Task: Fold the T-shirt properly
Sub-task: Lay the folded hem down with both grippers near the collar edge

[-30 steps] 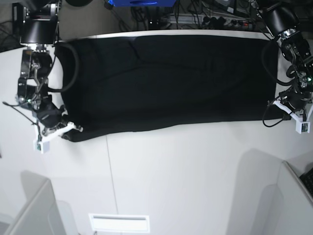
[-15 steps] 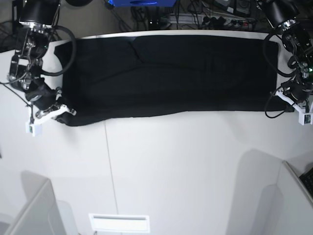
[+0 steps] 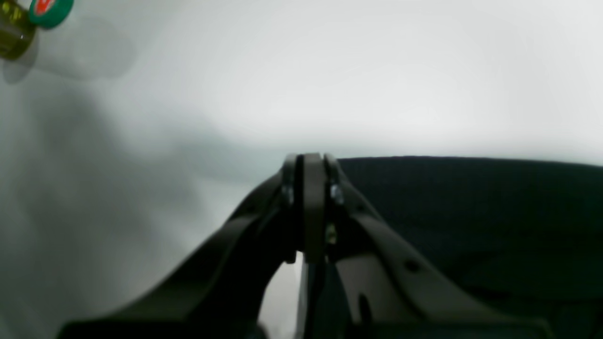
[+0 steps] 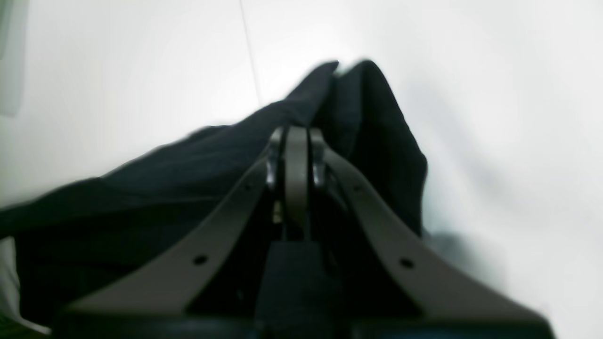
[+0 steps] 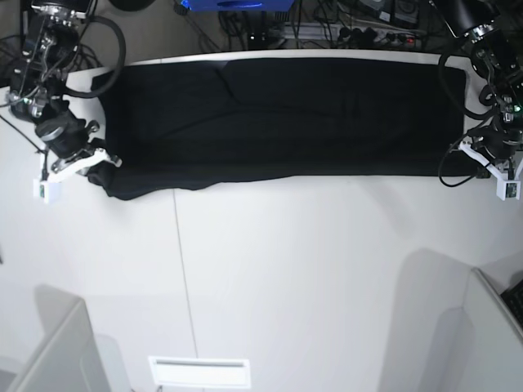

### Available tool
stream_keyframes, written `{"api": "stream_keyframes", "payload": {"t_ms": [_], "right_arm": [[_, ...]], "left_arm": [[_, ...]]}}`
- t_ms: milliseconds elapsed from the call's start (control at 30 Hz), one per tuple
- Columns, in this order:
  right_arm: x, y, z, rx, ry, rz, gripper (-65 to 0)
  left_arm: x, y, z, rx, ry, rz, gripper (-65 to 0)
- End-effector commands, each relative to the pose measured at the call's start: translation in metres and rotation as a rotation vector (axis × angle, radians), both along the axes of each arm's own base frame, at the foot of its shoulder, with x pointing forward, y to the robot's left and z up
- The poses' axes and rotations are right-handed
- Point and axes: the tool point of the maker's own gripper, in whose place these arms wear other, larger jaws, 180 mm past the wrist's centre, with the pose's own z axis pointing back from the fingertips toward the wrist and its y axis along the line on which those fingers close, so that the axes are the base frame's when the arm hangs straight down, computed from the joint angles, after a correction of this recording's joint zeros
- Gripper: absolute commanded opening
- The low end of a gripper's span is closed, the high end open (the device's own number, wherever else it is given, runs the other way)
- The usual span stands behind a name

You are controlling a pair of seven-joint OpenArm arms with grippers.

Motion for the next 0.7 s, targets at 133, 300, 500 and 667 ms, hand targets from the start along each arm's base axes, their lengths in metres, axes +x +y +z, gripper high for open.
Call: {"api": "stream_keyframes", "payload": {"t_ms": [133,300,500,667], "right_arm": [[-0.008,-0.004,0.000,-0.011,-0.001,-0.009,-65.0],[-0.024,-0.006,-0.010,-0.009,0.038,-0.020,-65.0],[-0.036,-0.001,-0.003,0.126,0.028,-0.033,-65.0],[-0.051,-0.002,-0.001,0.217,0.038,-0.057,-65.0]], "left_arm": [[-0.005,0.005,0.008,0.040,-0.006,-0.008,-65.0],[-0.008,0.007,0.008,0.043,0.000,-0.006,-65.0],[-0.016,0.006,0.002,0.043,0.027,-0.008,-65.0],[-0.026,0.007,-0.005,0.040,0.071,-0.003,-65.0]]}}
